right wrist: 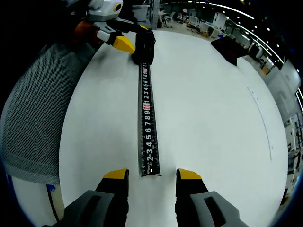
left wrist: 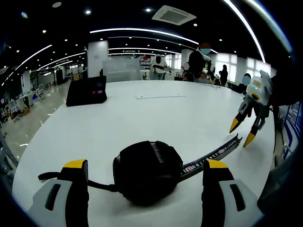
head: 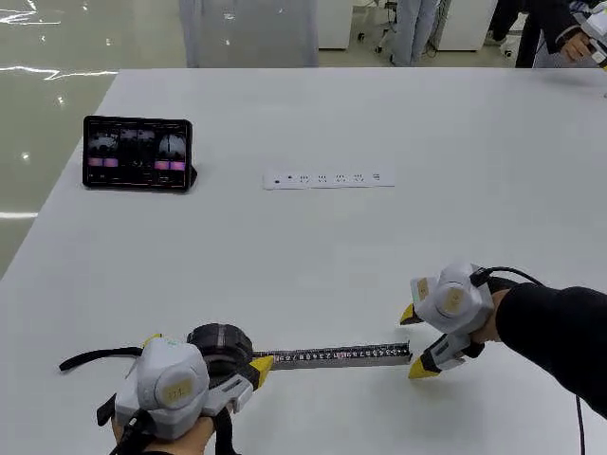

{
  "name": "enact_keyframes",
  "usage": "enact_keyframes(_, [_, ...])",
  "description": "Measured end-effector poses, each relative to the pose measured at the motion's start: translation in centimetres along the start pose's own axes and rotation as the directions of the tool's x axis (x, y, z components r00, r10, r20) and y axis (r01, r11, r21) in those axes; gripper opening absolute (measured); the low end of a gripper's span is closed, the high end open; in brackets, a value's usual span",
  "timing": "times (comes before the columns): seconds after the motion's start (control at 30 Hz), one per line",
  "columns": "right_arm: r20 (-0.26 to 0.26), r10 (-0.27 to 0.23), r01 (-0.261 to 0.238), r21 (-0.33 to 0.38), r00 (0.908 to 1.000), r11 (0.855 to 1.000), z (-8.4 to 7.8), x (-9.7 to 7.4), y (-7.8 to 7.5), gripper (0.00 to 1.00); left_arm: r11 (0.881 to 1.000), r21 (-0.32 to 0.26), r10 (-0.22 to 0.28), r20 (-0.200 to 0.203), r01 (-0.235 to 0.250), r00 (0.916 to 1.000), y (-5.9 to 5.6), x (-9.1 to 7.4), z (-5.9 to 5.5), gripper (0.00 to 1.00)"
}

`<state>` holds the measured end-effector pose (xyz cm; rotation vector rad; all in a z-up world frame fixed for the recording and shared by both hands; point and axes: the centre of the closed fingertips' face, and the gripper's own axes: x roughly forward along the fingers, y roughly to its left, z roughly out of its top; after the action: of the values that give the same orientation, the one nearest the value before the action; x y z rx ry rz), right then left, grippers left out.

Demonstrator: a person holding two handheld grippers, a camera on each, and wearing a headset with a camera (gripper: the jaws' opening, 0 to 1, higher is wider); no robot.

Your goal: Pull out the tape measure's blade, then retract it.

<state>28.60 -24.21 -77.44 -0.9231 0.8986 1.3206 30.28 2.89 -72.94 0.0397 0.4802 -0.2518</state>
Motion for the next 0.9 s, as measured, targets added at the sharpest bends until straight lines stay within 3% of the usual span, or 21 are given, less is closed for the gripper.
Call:
enact_keyframes(0.1, [-0.001,0.005,-0.005,-0.011,1.0000,1.000,0.02,0.20,0.08,0.30,1.000,0.009,0.001,0.021,-0.001,0.9998,0.14,0.05,0.36,0.99])
enact_keyframes(0.43, [0.002,0.032,-0.032,-0.012,0.9995,0.999,0.20,0.62,0.27,0.16,1.000,-0.001,0.012,0.031,-0.012,0.9995,0.47,0.23,0.40,0.99])
enact_keyframes(0.67, [-0.002,0.041,-0.041,-0.005,0.9992,0.999,0.27,0.67,0.18,0.13,1.000,-0.010,0.014,0.039,-0.013,0.9991,0.31,0.61,0.59,0.99])
enact_keyframes(0.9, [-0.047,0.061,-0.062,-0.016,0.9970,0.998,0.31,0.66,0.03,0.10,1.000,-0.014,0.018,0.036,-0.017,0.9992,0.31,0.70,0.22,0.85])
